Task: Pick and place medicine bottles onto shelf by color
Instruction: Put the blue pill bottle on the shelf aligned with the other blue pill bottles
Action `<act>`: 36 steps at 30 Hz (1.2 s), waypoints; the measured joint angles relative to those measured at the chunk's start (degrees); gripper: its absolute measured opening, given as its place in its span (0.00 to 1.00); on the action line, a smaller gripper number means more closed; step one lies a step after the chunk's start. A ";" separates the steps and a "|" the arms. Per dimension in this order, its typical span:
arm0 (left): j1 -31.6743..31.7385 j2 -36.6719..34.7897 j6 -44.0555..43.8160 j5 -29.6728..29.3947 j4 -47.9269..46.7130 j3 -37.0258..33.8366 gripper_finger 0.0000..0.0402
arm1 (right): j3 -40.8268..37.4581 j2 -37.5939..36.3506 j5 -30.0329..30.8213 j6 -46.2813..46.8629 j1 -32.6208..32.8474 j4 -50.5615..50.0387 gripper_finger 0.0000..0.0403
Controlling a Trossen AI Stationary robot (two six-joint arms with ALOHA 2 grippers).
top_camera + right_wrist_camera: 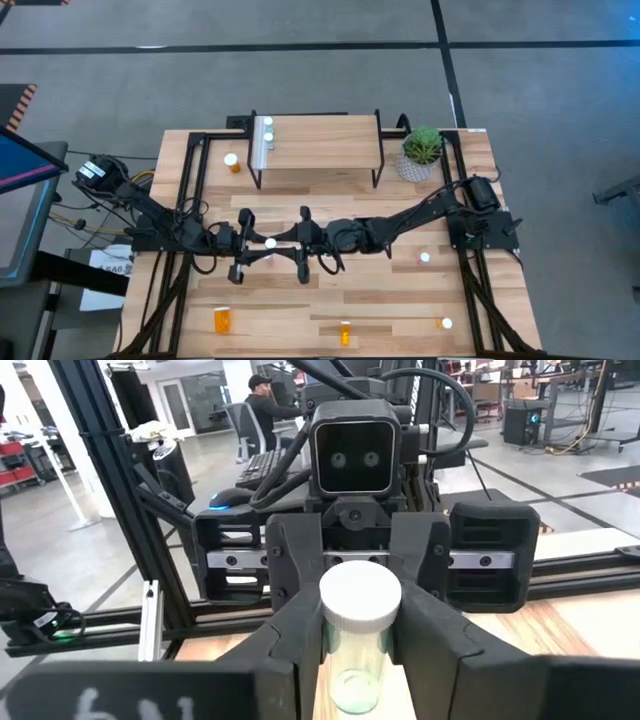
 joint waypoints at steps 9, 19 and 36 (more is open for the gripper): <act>-0.02 -0.84 0.25 -4.73 -2.85 0.09 0.38 | 0.00 0.00 0.32 0.15 -0.23 0.15 0.32; -3.78 -13.94 -0.05 -20.57 -21.48 0.11 0.62 | 0.02 0.02 0.54 0.00 -2.63 0.41 0.32; -18.49 -35.15 -0.73 -46.67 -43.58 0.09 0.66 | 5.02 0.02 0.37 -1.52 -13.21 -5.28 0.32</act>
